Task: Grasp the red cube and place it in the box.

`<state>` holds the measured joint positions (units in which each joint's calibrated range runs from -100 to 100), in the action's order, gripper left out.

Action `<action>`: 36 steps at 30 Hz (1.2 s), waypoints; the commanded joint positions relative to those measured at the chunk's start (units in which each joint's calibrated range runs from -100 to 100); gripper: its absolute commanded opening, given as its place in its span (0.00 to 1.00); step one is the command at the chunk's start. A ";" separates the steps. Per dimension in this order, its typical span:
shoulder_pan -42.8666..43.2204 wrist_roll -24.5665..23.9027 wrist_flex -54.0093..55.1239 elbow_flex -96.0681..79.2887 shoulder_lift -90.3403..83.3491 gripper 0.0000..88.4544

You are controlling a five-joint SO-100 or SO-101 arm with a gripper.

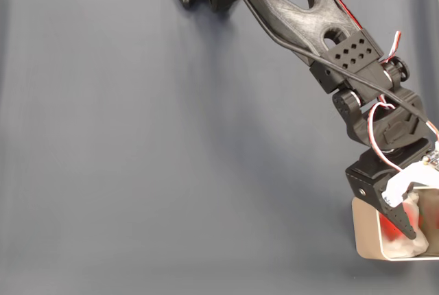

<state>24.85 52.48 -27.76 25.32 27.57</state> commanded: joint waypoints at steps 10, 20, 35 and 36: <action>0.57 1.03 0.06 2.97 -1.92 0.51; 0.57 0.83 0.47 2.88 -2.01 0.51; 0.57 0.78 0.80 2.88 -1.92 0.51; 0.57 0.78 0.80 2.88 -1.92 0.51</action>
<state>24.85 52.97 -27.92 25.32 27.57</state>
